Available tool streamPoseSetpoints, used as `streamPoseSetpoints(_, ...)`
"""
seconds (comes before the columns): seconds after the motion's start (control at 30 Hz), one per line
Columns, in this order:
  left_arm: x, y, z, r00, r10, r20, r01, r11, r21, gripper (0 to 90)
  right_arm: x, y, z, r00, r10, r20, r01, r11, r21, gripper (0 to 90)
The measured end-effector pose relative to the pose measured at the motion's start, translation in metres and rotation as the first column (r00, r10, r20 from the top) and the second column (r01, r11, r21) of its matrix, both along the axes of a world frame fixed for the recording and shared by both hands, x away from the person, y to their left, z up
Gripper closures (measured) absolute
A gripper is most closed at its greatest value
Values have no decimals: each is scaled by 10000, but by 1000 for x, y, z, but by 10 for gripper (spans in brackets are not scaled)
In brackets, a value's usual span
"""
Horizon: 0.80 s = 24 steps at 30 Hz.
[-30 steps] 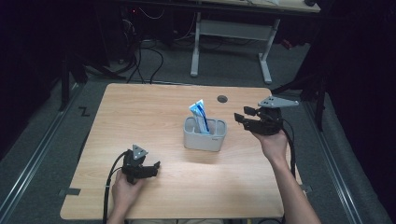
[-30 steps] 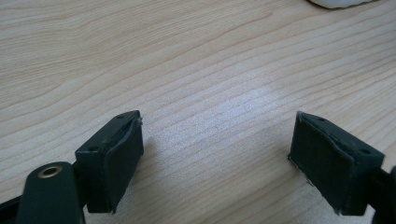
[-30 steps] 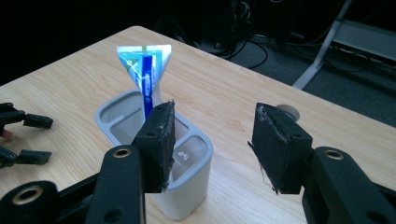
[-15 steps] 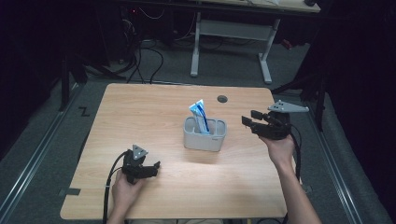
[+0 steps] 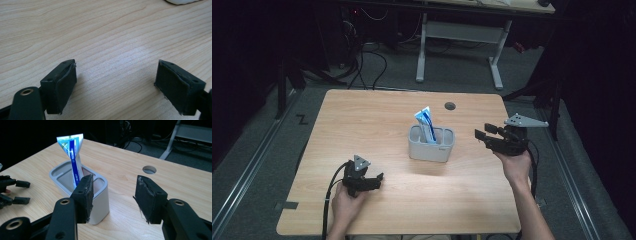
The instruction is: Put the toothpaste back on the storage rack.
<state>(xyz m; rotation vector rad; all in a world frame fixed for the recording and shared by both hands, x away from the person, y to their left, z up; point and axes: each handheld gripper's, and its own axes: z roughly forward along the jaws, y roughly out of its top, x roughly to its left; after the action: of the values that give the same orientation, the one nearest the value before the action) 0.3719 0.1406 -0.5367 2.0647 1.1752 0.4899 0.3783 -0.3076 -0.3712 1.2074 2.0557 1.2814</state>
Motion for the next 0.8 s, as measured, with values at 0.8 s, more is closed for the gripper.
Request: streamPoseSetpoints(0.8,0,0,0,10000,-5,2,5,10000,0,176,-14,-14,-29,9989,-337,-341,347,9989,310,489)
